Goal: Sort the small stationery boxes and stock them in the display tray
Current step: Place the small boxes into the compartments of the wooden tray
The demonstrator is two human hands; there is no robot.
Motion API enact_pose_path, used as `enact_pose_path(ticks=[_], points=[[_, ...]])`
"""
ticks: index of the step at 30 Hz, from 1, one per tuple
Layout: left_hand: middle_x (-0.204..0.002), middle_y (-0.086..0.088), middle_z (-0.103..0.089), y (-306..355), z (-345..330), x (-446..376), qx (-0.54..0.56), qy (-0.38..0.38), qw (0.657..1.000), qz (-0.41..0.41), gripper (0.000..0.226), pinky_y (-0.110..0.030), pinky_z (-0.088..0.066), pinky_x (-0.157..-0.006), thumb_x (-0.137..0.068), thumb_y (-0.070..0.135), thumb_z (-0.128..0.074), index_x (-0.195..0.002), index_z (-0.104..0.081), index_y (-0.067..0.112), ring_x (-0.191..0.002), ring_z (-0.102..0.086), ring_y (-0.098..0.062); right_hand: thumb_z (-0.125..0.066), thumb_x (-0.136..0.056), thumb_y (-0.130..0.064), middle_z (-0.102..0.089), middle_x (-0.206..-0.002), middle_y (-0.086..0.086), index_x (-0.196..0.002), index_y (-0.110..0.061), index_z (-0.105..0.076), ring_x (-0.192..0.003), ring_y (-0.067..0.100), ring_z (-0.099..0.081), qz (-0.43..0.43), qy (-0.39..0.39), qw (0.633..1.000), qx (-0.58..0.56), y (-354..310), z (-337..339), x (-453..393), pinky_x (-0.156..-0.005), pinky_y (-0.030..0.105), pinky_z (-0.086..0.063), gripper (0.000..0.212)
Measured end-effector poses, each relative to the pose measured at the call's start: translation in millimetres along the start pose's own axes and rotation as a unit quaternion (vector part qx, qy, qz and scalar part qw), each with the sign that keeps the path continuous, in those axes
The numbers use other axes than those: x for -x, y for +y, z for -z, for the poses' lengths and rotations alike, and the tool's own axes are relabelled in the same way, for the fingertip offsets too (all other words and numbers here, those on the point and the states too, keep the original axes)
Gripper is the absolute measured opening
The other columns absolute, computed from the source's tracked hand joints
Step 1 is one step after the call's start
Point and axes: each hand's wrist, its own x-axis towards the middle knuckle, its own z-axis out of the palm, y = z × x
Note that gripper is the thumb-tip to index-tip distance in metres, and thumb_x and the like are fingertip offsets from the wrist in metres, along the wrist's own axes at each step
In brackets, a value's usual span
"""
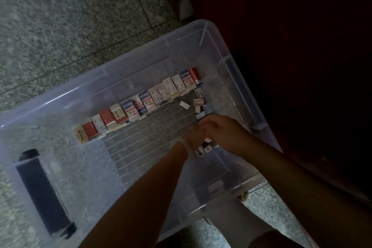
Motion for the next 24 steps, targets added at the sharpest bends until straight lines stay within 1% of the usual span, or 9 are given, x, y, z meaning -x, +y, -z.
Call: enact_pose_path(ticks=[2,5,8,11,13,15,17,19,24], points=[[-0.071,-0.025,-0.049,1.3,-2.1,1.1,0.014,0.001,1.000,-0.010,0.031,-0.012,-0.032,-0.045,-0.100,0.003,-0.036,-0.078,-0.055,-0.007,-0.044,-0.042,-0.002,-0.041,-0.097,-0.013,-0.061,-0.116,0.008,-0.116,-0.015,-0.061,-0.101,0.022,-0.060,0.002,-0.004,1.000,0.001,-2.7,-1.0,0.8,-0.087,0.034,-0.052,0.028],[-0.059,-0.007,-0.056,-0.5,1.7,7.9,0.021,-0.024,0.999,-0.006,0.029,-0.016,-0.041,-0.044,-0.100,0.008,-0.040,-0.074,-0.052,0.011,-0.045,-0.053,-0.006,-0.039,-0.098,-0.016,-0.063,-0.112,0.011,-0.112,-0.011,-0.061,-0.101,0.025,-0.061,-0.010,-0.004,1.000,-0.025,-5.5,-1.1,2.4,-0.088,0.040,-0.052,0.027],[-0.098,-0.023,-0.063,-0.1,-4.4,7.5,-0.043,-0.104,0.994,-0.012,0.019,-0.023,-0.045,-0.071,-0.098,0.008,-0.047,-0.106,-0.059,-0.005,-0.086,-0.063,-0.028,-0.038,-0.098,-0.024,-0.063,-0.110,0.011,-0.109,-0.013,-0.063,-0.102,0.024,-0.060,-0.032,0.002,0.998,-0.062,-5.9,-1.3,0.6,-0.090,0.042,-0.051,0.029],[-0.119,-0.021,-0.056,0.8,-9.9,14.5,-0.048,-0.090,0.993,-0.056,0.067,-0.016,-0.047,-0.080,-0.086,0.040,-0.065,-0.127,-0.048,-0.010,-0.096,-0.061,-0.013,-0.037,-0.099,-0.032,-0.065,-0.106,0.013,-0.107,-0.014,-0.064,-0.101,0.027,-0.060,-0.055,0.023,0.993,-0.102,-8.5,-1.3,-1.2,-0.094,0.046,-0.048,0.033],[-0.127,-0.022,-0.056,5.9,-14.2,22.3,-0.062,-0.041,0.993,-0.088,0.052,-0.028,-0.046,-0.094,-0.088,0.023,-0.065,-0.130,-0.050,-0.004,-0.113,-0.058,-0.024,-0.037,-0.099,-0.033,-0.066,-0.103,0.010,-0.105,-0.015,-0.064,-0.100,0.027,-0.061,-0.065,0.033,0.990,-0.122,-9.5,-0.2,-1.7,-0.094,0.046,-0.049,0.034],[-0.118,-0.023,-0.059,5.9,-15.7,22.6,-0.064,-0.025,0.993,-0.092,0.039,-0.034,-0.045,-0.091,-0.089,0.008,-0.061,-0.124,-0.053,-0.005,-0.105,-0.058,-0.028,-0.037,-0.100,-0.030,-0.066,-0.096,0.006,-0.102,-0.017,-0.064,-0.097,0.023,-0.061,-0.063,0.031,0.988,-0.136,-12.7,2.1,0.6,-0.092,0.042,-0.048,0.030],[-0.095,-0.014,-0.061,7.1,-13.4,26.1,-0.035,-0.045,0.993,-0.106,0.029,-0.034,-0.048,-0.080,-0.081,0.014,-0.068,-0.105,-0.061,0.000,-0.084,-0.059,-0.011,-0.037,-0.100,-0.026,-0.065,-0.093,0.006,-0.094,-0.018,-0.063,-0.093,0.021,-0.060,-0.057,0.034,0.986,-0.155,-15.3,5.2,3.5,-0.089,0.040,-0.049,0.027],[-0.089,-0.005,-0.061,7.0,-4.2,32.1,0.017,-0.065,0.992,-0.103,0.028,-0.028,-0.050,-0.073,-0.073,0.021,-0.073,-0.096,-0.061,0.010,-0.073,-0.058,-0.003,-0.036,-0.101,-0.024,-0.064,-0.092,0.007,-0.089,-0.019,-0.061,-0.090,0.019,-0.060,-0.053,0.037,0.984,-0.165,-19.1,8.8,8.6,-0.080,0.033,-0.050,0.027],[-0.078,-0.001,-0.066,-3.2,13.9,64.3,0.201,-0.131,0.970,-0.023,0.016,-0.024,-0.051,-0.060,-0.094,0.003,-0.050,-0.094,-0.059,0.016,-0.061,-0.063,-0.007,-0.036,-0.101,-0.025,-0.064,-0.089,0.008,-0.083,-0.020,-0.059,-0.088,0.020,-0.059,-0.048,0.035,0.984,-0.168,-30.2,13.9,26.8,-0.087,0.036,-0.048,0.030]])
